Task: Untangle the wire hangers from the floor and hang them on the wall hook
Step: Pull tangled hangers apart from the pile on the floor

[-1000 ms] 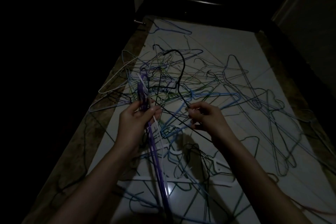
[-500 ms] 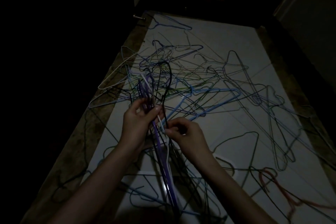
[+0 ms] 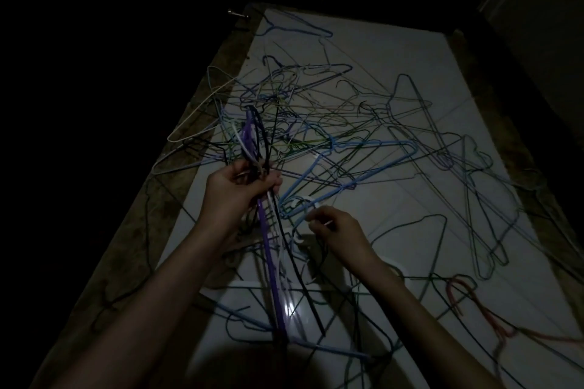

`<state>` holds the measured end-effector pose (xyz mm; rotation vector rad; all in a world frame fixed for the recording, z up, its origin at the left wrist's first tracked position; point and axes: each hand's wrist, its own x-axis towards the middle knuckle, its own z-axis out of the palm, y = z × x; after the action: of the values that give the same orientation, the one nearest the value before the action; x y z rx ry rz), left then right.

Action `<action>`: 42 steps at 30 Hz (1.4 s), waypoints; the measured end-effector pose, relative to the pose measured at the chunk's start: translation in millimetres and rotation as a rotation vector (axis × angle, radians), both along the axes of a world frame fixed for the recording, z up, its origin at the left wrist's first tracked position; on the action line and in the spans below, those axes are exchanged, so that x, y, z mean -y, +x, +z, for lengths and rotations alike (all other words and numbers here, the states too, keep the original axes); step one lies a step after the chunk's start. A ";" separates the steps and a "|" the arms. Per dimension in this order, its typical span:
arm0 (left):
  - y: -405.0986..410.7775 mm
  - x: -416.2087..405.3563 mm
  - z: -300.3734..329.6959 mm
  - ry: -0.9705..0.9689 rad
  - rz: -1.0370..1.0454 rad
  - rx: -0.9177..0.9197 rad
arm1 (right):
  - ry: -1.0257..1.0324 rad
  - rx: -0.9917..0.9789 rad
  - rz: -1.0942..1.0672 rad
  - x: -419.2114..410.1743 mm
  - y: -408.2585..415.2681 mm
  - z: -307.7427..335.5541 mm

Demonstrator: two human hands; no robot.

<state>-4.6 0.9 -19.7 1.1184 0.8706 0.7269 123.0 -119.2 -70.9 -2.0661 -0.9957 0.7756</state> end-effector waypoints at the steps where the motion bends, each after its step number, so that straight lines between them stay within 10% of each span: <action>1: -0.7 -1.5 0.2 -0.005 0.003 -0.001 | -0.040 0.023 -0.005 3.1 3.4 -12.4; 19: -10.1 -4.6 1.8 0.014 0.019 -0.044 | -0.251 0.328 0.169 7.3 1.4 -61.1; 32: -13.3 -6.0 7.4 0.032 0.049 -0.054 | 0.058 0.199 -0.312 16.3 56.6 -15.4; 42: -12.8 -4.3 8.5 -0.001 0.018 -0.065 | 0.184 -0.043 -0.260 6.0 47.8 24.3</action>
<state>-17.4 5.2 -11.2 1.1400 0.9364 0.7080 170.8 -125.2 -46.7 -1.9610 -0.7272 0.5697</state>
